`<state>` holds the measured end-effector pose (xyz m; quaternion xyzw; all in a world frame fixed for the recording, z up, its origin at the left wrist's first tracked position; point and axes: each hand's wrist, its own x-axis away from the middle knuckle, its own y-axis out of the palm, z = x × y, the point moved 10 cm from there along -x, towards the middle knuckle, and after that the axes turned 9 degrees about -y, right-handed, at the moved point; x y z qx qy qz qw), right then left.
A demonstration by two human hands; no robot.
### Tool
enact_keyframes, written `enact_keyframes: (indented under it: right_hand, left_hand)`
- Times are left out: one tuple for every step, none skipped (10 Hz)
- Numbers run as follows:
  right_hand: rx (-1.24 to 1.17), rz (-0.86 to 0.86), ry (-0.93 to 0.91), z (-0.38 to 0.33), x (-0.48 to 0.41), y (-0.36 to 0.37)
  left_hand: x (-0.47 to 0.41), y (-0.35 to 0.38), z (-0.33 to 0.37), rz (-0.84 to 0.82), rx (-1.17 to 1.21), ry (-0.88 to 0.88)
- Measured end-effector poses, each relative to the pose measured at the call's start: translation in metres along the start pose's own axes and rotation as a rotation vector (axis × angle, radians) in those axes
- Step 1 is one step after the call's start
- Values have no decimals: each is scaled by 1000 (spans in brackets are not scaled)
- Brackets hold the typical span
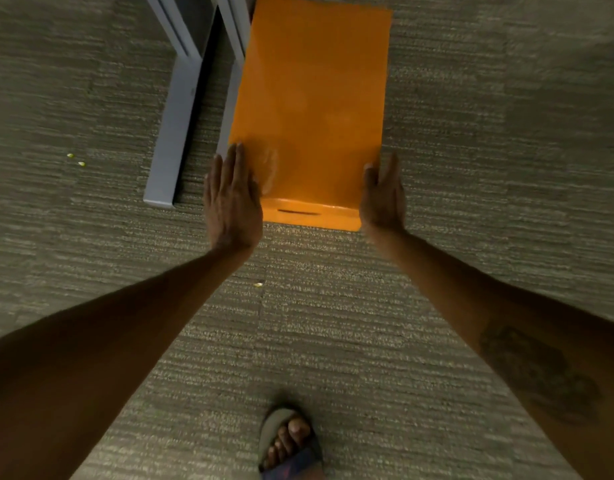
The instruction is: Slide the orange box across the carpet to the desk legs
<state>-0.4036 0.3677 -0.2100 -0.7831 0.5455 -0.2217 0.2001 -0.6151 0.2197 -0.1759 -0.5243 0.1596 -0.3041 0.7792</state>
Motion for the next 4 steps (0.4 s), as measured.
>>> enact_keyframes:
  right_hand:
    - [72, 5, -63, 4, 4, -8]
    - [134, -13, -120, 11, 18, -18]
    - [207, -60, -202, 19, 37, -33]
    - [243, -119, -303, 20, 56, -49]
  left_hand:
    - [24, 6, 5, 14, -45, 36]
    - [50, 11, 16, 34, -47, 41]
    - [76, 19, 34, 36, -47, 72]
    - [100, 29, 53, 17, -31, 81]
